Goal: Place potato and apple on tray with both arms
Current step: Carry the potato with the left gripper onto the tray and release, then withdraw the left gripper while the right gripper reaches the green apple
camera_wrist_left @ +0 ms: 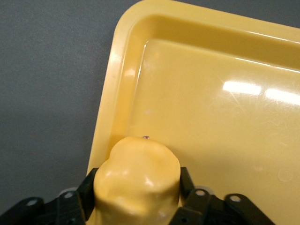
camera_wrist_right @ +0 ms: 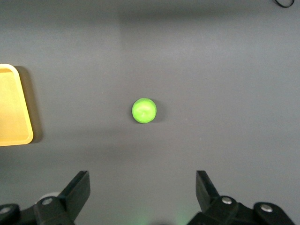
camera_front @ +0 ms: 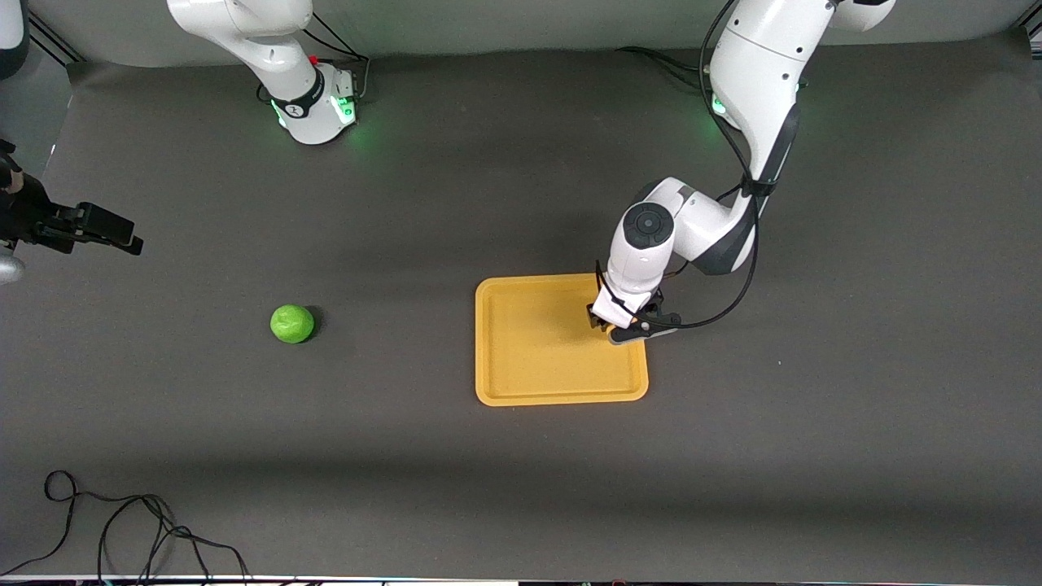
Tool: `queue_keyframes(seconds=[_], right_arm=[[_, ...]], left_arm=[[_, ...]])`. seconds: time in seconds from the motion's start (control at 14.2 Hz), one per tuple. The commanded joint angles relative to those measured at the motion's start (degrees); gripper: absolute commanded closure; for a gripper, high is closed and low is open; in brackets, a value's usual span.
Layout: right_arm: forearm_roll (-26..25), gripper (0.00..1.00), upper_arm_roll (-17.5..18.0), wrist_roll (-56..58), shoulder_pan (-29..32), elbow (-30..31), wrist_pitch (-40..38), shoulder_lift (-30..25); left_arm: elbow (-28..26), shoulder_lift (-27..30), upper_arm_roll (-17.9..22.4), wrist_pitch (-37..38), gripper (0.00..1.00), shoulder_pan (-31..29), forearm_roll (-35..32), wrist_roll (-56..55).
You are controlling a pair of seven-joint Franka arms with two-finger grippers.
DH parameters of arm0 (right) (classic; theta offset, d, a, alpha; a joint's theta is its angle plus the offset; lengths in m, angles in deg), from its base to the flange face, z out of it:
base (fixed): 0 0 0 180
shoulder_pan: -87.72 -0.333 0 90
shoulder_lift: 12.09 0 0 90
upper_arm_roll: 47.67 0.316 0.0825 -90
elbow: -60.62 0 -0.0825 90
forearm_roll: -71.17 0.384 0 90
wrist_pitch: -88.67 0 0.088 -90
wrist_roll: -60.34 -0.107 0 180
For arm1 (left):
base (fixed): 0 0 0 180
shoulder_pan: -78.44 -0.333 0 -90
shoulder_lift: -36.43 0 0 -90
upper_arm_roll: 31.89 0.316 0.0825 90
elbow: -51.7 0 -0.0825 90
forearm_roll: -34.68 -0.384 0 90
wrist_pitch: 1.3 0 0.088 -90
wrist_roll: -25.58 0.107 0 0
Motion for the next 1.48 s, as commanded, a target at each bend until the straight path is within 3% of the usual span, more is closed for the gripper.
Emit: queue_keyframes(seconds=[0.0, 0.35, 0.56, 0.7, 0.91, 1.41], right_arm=[[0.4, 0.0, -0.09, -0.29, -0.29, 2.57, 2.86, 0.52], [1.1, 0.0, -0.18, -0.37, -0.29, 11.8, 12.0, 0.52], [1.28, 0.0, -0.01, 0.33, -0.37, 21.37, 22.62, -1.14], [1.28, 0.0, 0.17, 0.33, -1.07, 23.33, 25.55, -0.37], [3.64, 0.0, 0.08, 0.33, -1.34, 27.96, 32.55, 1.31], [3.65, 0.0, -0.01, 0.42, -4.32, 44.41, 55.06, 4.82]], left_arm=[[0.4, 0.15, 0.77, 0.6, 0.0, 1.15, -1.21, -1.79], [3.02, 2.33, 1.47, 4.35, 0.0, 0.1, -1.21, -1.35], [12.84, 4.18, 1.56, 19.0, 0.0, -4.63, -0.95, 3.98], [18.04, 5.59, 1.21, 26.84, 0.0, -9.46, 1.59, 12.67], [18.86, 10.5, 1.3, 32.75, 0.0, -16.84, 5.99, 28.84], [18.6, 22.19, 1.56, 48.49, 0.0, -29.42, 10.04, 51.99]])
